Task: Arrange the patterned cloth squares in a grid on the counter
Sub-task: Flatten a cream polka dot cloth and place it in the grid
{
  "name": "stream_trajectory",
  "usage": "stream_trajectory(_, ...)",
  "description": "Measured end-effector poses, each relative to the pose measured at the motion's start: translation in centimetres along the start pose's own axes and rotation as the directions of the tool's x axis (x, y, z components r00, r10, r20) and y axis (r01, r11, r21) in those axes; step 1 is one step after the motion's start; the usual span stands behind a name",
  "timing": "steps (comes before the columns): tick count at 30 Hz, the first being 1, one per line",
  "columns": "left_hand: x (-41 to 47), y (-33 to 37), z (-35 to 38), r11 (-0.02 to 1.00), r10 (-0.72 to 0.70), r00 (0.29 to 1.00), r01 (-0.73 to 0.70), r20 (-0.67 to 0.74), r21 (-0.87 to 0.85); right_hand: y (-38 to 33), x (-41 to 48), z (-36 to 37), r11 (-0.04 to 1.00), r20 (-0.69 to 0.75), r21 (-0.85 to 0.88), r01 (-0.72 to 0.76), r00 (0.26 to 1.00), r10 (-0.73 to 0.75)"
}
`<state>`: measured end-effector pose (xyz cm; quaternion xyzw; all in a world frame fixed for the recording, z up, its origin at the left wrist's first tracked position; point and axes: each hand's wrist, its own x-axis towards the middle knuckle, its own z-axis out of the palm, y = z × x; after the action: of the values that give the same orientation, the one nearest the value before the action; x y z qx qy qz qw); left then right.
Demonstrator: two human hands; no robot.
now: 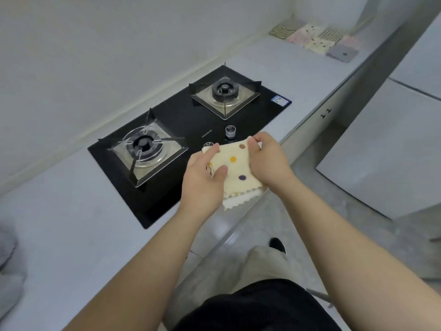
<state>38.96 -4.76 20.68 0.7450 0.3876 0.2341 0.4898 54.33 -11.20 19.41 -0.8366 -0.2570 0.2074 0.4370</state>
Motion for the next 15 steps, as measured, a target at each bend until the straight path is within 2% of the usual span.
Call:
stream_trajectory(5,7.3,3.9,10.2,0.999,-0.043,0.999,0.042,0.033,0.031,5.0,9.9,-7.4,0.995,0.056,0.042,-0.093,0.994,0.090)
stream_trajectory(8,11.1,7.3,16.4,0.996,-0.074,0.996,0.071,0.056,0.057,6.9,14.8,-12.9,0.991,0.083,-0.037,-0.127,0.988,0.130)
stream_trajectory(15,19.6,12.1,26.8,0.987,-0.155,0.974,0.144,0.166,0.077,10.8,24.5,-22.1,0.974,0.072,-0.076,-0.212,0.973,0.218)
